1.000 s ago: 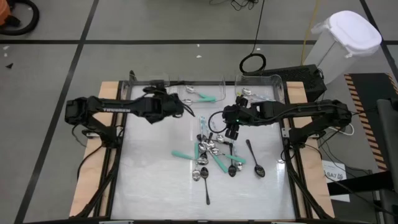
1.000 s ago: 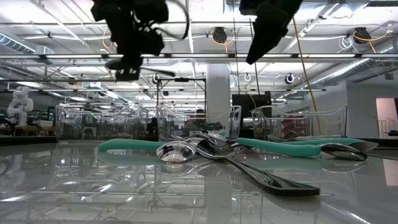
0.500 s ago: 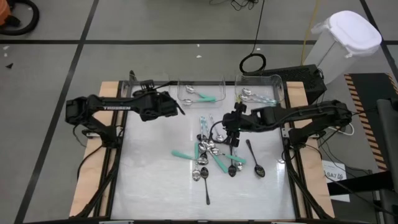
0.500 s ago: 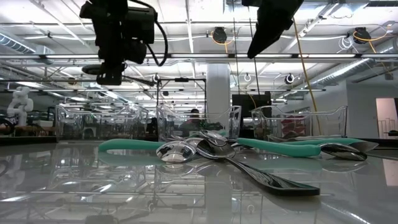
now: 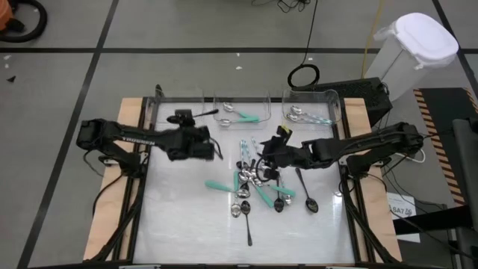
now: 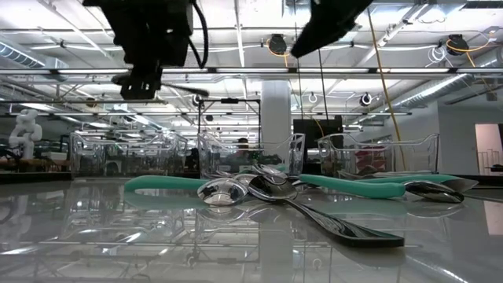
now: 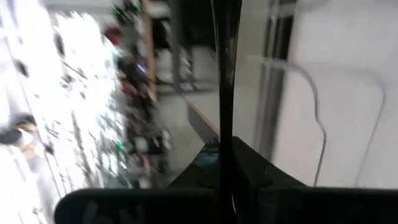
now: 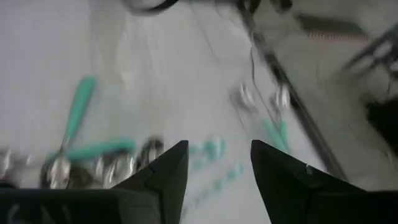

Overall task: Sort silverware by color (type)
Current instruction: Put the black spoon into the left transparent bin

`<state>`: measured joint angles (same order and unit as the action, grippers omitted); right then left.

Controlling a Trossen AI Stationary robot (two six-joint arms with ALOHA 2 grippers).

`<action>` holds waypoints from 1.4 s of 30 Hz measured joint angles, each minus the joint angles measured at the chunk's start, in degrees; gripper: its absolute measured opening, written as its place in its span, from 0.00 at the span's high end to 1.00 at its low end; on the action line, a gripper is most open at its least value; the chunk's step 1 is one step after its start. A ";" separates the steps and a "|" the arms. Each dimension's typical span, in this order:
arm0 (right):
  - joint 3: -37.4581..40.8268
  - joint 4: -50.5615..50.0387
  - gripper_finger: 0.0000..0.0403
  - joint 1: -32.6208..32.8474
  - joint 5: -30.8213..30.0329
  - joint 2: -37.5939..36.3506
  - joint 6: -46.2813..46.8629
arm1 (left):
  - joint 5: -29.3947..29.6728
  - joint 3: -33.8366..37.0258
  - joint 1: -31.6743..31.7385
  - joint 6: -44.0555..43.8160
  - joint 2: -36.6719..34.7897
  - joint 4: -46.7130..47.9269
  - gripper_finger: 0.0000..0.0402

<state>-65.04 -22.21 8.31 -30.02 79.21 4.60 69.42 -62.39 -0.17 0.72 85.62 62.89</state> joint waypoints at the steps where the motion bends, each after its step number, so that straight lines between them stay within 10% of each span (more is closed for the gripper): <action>1: 1.84 4.88 0.57 -0.40 0.46 0.06 -1.84 | 1.52 0.00 -1.87 -0.47 -0.01 -0.01 0.97; 12: 11.55 44.54 0.57 -4.98 12.10 0.65 -17.79 | 19.68 0.00 -15.87 -1.62 0.00 0.04 0.97; 22: 11.59 63.08 0.57 -10.19 18.76 7.28 -22.85 | 20.66 0.00 -16.95 -2.15 0.00 -0.16 0.97; 42: 0.97 60.99 0.63 -18.87 36.08 17.44 -17.37 | 20.64 0.00 -16.95 -0.74 -0.01 -0.20 0.97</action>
<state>-64.07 38.78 -10.57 6.07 96.64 -12.78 90.06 -62.39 -17.12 -0.02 85.61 62.70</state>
